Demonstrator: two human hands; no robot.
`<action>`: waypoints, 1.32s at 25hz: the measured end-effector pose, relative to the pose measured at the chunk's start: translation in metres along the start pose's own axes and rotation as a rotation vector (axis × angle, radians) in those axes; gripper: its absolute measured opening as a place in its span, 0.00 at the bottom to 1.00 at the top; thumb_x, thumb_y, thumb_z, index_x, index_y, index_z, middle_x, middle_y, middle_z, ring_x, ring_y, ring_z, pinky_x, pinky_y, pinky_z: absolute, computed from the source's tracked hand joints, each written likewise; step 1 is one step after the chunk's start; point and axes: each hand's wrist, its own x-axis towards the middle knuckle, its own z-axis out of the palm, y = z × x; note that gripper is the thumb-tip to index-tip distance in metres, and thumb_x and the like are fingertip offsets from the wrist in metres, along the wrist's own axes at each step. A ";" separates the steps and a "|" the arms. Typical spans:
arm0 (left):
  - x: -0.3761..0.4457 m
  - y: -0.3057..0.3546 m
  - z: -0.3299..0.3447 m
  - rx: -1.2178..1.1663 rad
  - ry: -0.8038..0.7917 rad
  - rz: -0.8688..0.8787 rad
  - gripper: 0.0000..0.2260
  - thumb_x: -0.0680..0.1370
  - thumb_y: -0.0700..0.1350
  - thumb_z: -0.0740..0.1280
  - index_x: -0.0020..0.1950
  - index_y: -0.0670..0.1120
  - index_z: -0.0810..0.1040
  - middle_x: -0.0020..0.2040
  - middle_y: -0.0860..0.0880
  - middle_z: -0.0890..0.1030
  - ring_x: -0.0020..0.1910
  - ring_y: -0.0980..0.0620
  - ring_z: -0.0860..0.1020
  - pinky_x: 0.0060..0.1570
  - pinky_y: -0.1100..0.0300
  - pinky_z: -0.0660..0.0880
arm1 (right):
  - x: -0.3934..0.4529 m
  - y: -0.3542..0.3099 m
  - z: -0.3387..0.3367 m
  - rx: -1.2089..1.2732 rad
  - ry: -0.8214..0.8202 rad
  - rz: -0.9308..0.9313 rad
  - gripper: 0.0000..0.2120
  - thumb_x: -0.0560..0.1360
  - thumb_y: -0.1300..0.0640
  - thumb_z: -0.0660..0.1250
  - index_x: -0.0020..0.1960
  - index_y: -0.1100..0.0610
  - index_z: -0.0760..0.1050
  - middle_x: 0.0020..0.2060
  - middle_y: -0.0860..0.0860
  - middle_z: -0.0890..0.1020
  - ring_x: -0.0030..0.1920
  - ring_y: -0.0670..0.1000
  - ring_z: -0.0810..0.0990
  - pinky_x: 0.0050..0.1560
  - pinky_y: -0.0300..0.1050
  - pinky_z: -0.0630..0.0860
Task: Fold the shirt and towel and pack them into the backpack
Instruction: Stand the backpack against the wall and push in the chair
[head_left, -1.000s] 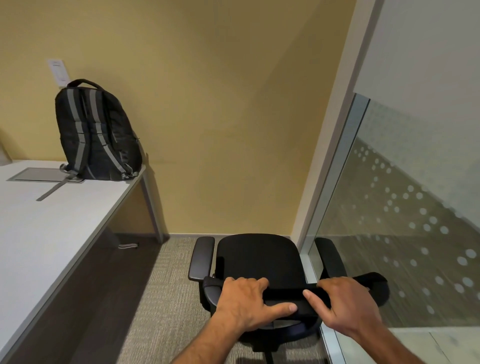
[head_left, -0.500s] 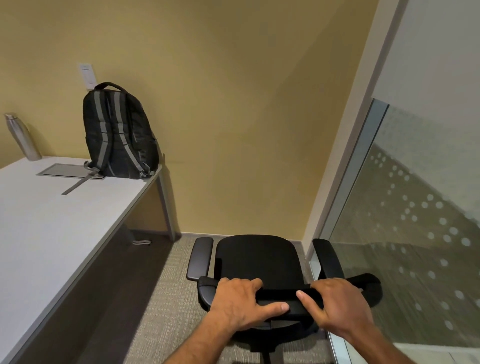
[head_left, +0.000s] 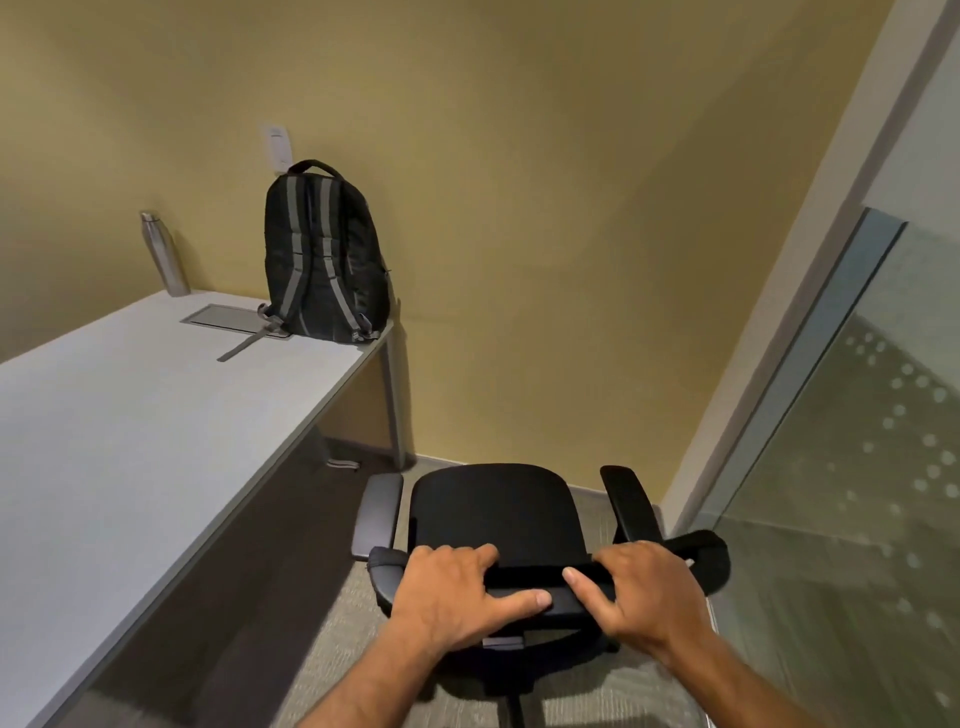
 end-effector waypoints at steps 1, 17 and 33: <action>-0.002 -0.006 -0.001 0.000 0.010 -0.020 0.42 0.64 0.84 0.40 0.49 0.52 0.74 0.42 0.52 0.81 0.43 0.50 0.79 0.50 0.49 0.73 | 0.006 -0.005 0.002 0.005 0.002 -0.017 0.35 0.73 0.25 0.42 0.36 0.48 0.77 0.29 0.43 0.77 0.32 0.44 0.75 0.35 0.37 0.71; -0.024 -0.075 -0.008 -0.059 0.136 -0.442 0.38 0.64 0.83 0.44 0.45 0.53 0.73 0.43 0.52 0.81 0.46 0.49 0.79 0.52 0.50 0.70 | 0.120 -0.071 0.044 0.068 -0.007 -0.373 0.34 0.73 0.27 0.44 0.34 0.51 0.74 0.28 0.45 0.77 0.32 0.47 0.75 0.33 0.45 0.72; 0.015 -0.113 -0.017 -0.161 0.147 -0.765 0.37 0.64 0.83 0.43 0.46 0.53 0.71 0.44 0.53 0.79 0.47 0.49 0.76 0.56 0.48 0.67 | 0.242 -0.108 0.080 0.166 -0.055 -0.684 0.30 0.75 0.28 0.48 0.38 0.48 0.77 0.31 0.42 0.77 0.34 0.44 0.74 0.34 0.42 0.72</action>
